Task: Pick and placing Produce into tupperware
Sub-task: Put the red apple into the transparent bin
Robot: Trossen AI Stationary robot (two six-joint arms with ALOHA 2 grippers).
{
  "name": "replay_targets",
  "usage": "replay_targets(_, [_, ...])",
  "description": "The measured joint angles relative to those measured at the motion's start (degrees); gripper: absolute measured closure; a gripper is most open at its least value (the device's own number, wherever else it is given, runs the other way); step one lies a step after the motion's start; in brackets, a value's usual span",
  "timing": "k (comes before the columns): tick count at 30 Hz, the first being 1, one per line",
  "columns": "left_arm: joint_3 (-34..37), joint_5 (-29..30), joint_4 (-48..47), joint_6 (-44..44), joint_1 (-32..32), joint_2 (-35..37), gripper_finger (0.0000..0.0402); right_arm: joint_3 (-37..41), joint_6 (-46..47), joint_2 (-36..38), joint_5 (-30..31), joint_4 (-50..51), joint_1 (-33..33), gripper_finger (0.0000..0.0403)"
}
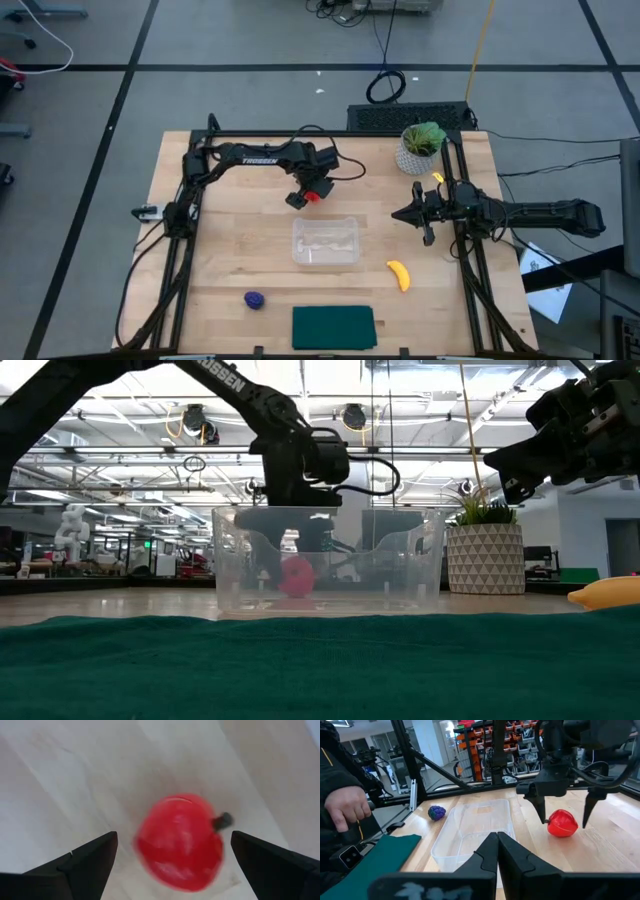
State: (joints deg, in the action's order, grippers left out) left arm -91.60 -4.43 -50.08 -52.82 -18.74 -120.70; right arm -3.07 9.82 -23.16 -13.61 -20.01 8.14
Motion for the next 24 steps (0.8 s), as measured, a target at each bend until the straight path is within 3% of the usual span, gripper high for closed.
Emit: replay_targets(24, [0.1, -0.5, 0.3, -0.7, 0.1, -2.1, 0.0009, 0.0, 0.0, 0.0, 0.0, 0.0, 0.0, 0.0403])
